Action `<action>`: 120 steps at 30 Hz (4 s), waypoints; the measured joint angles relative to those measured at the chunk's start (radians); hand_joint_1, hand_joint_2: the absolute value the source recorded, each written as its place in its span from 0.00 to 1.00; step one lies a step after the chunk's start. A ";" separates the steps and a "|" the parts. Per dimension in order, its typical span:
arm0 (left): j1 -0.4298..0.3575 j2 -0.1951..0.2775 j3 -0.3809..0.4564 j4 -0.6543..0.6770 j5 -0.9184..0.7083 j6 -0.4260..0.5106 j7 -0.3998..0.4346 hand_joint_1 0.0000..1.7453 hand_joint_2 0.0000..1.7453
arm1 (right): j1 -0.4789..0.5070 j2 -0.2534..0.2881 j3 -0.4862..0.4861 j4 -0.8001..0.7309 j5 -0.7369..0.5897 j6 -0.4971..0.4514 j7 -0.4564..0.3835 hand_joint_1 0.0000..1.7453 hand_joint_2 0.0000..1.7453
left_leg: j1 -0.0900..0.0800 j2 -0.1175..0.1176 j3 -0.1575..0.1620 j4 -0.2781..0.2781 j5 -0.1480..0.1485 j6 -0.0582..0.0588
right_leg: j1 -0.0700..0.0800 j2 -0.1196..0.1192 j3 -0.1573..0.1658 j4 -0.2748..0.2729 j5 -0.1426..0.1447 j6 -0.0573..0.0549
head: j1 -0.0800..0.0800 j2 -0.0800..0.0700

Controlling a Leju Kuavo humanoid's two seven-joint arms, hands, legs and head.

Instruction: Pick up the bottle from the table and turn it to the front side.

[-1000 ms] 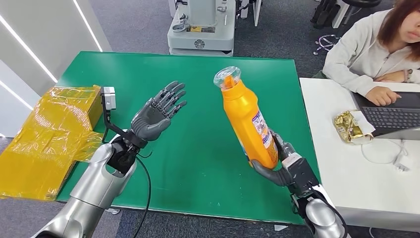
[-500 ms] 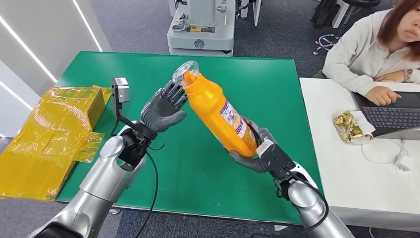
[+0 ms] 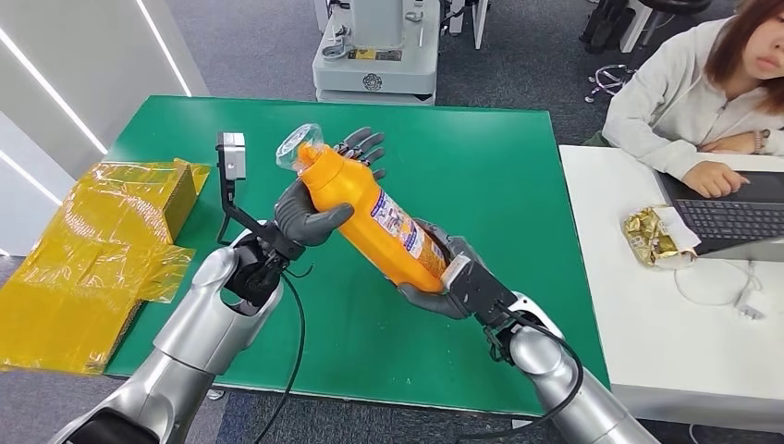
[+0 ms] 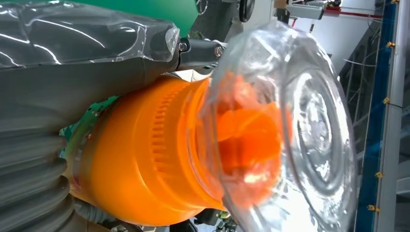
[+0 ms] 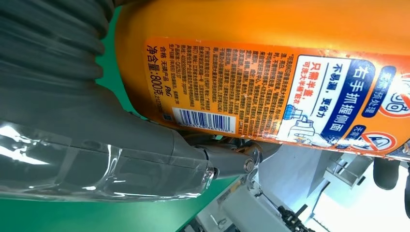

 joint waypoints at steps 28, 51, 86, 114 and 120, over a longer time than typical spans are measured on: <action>0.044 0.006 -0.021 -0.091 -0.106 0.064 -0.043 1.00 1.00 | 0.050 0.003 0.015 -0.043 0.002 -0.018 0.018 0.05 1.00 | 0.000 0.000 0.000 0.000 0.000 0.000 | 0.000 0.000 0.000 0.000 0.000 0.000 | 0.000 0.000; -0.061 0.015 -0.007 -0.013 -0.681 0.313 -0.174 1.00 1.00 | 0.224 -0.071 -0.133 -0.252 0.002 -0.056 -0.010 0.00 1.00 | 0.000 0.000 0.000 0.000 0.000 0.000 | 0.000 0.000 0.000 0.000 0.000 0.000 | 0.000 0.000; -0.081 0.176 -0.012 0.043 -2.044 0.747 -0.108 0.97 1.00 | 0.436 -0.016 -0.446 -0.481 0.073 -0.031 -0.157 0.00 1.00 | 0.000 0.001 0.000 0.000 0.000 0.000 | 0.000 0.001 0.000 0.000 0.000 0.000 | 0.000 0.000; 0.233 0.359 0.178 0.018 -2.085 0.799 -0.026 1.00 1.00 | 0.621 0.042 -0.611 -0.689 0.149 0.000 -0.108 0.00 1.00 | 0.000 0.001 0.000 -0.002 -0.001 0.000 | 0.000 0.002 -0.001 -0.001 -0.002 0.000 | 0.000 0.000; 0.306 0.361 0.222 0.029 -2.082 0.796 -0.039 0.96 1.00 | 0.623 0.052 -0.615 -0.694 0.176 -0.001 -0.112 0.00 1.00 | 0.000 0.002 0.000 -0.001 -0.001 0.000 | 0.000 0.002 -0.001 -0.001 -0.002 0.000 | 0.000 0.000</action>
